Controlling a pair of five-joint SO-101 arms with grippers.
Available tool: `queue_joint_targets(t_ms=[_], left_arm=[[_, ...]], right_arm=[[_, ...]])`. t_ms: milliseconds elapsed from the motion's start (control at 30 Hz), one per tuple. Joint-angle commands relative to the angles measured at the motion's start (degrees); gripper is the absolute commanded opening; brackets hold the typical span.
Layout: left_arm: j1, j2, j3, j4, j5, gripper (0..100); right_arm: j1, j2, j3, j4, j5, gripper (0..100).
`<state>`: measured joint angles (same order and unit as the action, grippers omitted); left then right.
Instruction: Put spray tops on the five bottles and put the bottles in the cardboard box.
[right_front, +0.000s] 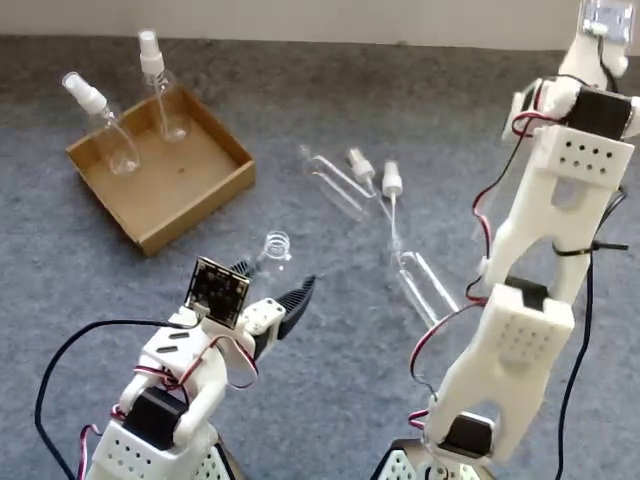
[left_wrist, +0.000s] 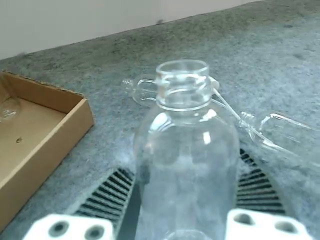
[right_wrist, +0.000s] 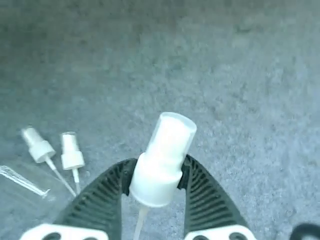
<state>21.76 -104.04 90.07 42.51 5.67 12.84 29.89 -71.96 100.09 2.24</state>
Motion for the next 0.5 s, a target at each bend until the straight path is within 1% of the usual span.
queue_joint_targets(t_ms=[0, 233, 367, 467], left_arm=[[2.68, -0.66, -0.22, -1.41, -0.26, 14], [9.98, -0.66, -0.13, -1.67, -0.35, 14], [14.64, -0.66, -0.13, -1.67, -0.35, 14], [16.04, -0.66, -0.13, -1.67, -0.35, 14]], right_arm=[[-4.35, -12.70, -3.30, 1.27, 0.97, 0.5], [-11.56, -28.70, -1.45, 1.27, 0.79, 0.5], [-15.78, -37.14, 7.78, 1.27, 0.70, 0.5], [-18.95, -43.82, 16.57, 1.19, 0.62, 0.5]])
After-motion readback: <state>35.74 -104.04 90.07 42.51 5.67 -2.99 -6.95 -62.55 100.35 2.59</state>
